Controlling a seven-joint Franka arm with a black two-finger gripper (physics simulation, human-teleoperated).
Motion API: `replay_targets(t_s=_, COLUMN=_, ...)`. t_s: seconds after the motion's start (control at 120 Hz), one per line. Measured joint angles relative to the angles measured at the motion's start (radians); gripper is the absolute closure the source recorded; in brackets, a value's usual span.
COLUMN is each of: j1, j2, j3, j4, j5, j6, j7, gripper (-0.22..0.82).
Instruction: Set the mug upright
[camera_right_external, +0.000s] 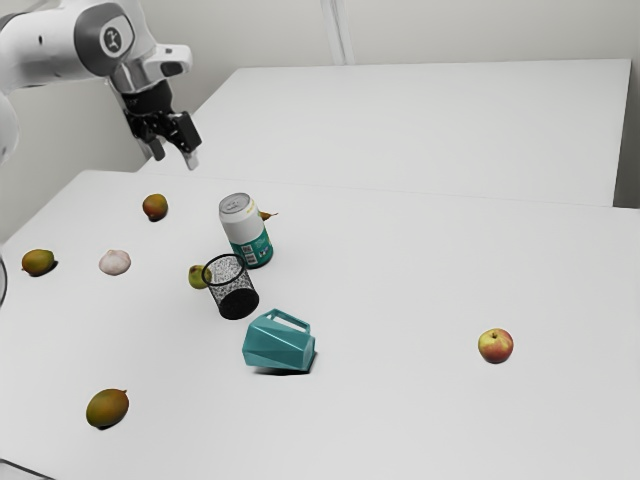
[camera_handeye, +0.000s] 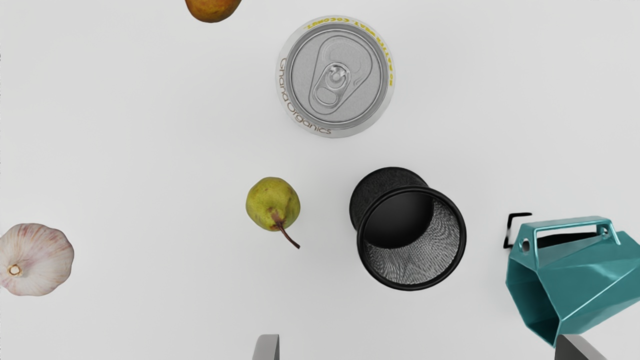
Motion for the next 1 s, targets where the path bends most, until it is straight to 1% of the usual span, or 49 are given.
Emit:
replay_targets(t_s=0.1, j1=0.001, j2=0.001, j3=0.005, j4=-0.004, j5=-0.007, j6=0.007, j7=0.002, gripper=0.0)
replay_targets(t_s=0.133, j1=-0.003, j2=-0.005, j3=0.017, j4=-0.03, j5=-0.018, j6=0.009, j7=0.002, gripper=0.0)
replay_targets(t_s=0.242, j1=0.0, j2=-0.068, j3=0.064, j4=-0.191, j5=-0.122, j6=0.017, j7=0.001, gripper=0.0)
replay_targets(t_s=0.325, j1=0.006, j2=-0.1, j3=0.083, j4=-0.289, j5=-0.216, j6=0.02, j7=0.0, gripper=0.0)
replay_targets(t_s=0.45, j1=0.007, j2=-0.158, j3=0.093, j4=-0.455, j5=-0.352, j6=0.042, j7=-0.002, gripper=0.0)
replay_targets(t_s=0.567, j1=0.008, j2=-0.185, j3=0.098, j4=-0.579, j5=-0.442, j6=0.077, j7=-0.003, gripper=0.0)
replay_targets(t_s=0.783, j1=0.018, j2=-0.168, j3=0.109, j4=-0.723, j5=-0.622, j6=0.12, j7=-0.003, gripper=0.0)
replay_targets(t_s=0.892, j1=0.022, j2=-0.135, j3=0.109, j4=-0.748, j5=-0.672, j6=0.135, j7=-0.003, gripper=0.0)
replay_targets(t_s=1.0, j1=0.006, j2=-0.08, j3=0.107, j4=-0.758, j5=-0.726, j6=0.15, j7=-0.001, gripper=0.0)
